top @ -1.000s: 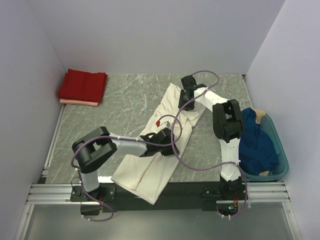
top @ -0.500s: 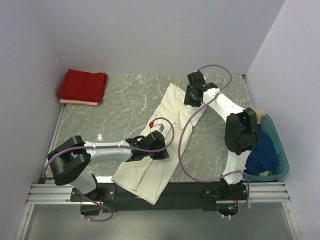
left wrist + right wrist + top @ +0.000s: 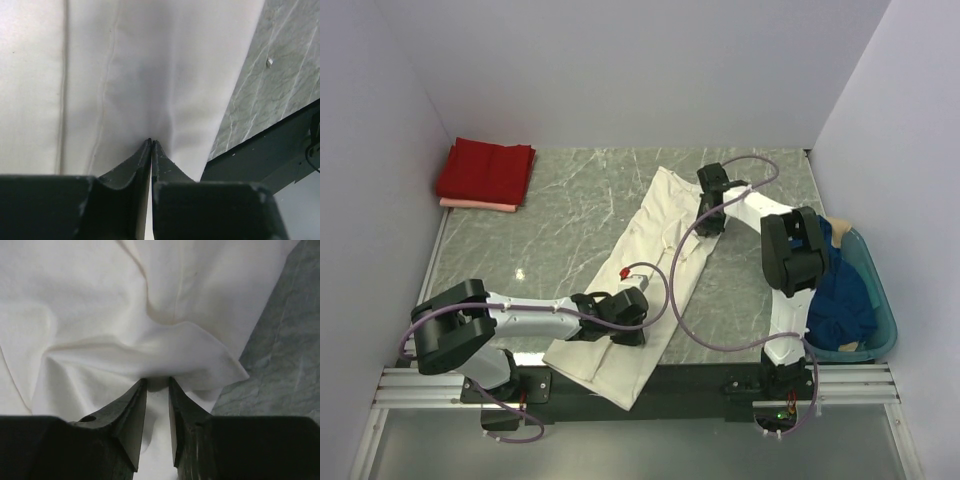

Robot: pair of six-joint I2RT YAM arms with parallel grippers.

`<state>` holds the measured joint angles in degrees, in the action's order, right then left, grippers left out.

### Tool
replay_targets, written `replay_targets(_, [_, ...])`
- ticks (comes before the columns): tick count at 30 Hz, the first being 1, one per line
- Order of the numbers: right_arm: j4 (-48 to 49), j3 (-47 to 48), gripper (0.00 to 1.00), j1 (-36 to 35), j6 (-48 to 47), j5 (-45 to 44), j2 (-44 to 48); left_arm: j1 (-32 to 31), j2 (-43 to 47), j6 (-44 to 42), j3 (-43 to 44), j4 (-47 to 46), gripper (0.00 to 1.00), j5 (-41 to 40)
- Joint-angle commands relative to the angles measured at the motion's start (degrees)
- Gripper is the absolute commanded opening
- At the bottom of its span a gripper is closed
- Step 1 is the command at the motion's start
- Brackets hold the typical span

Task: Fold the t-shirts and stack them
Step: Fold the tshirt

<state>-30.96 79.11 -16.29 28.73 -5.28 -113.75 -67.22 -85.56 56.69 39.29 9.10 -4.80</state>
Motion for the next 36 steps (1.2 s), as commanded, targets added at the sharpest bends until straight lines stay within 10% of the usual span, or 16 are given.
replay_targets(1, [-2.2,6.0,0.32,1.7,-0.2,-3.1,-4.2,-1.0,0.1,0.1,-1.4,2.2,0.11,1.1])
replay_targets(23, [-20.6,56.7,0.33,6.8,-8.2,0.0,-32.1,10.1,-25.3,-3.8,23.8,-6.5,0.10,16.2])
replay_targets(36, [-15.4,55.3,0.54,9.0,-5.5,5.1,-20.9,12.5,-23.7,-3.1,29.9,-5.7,0.24,18.9])
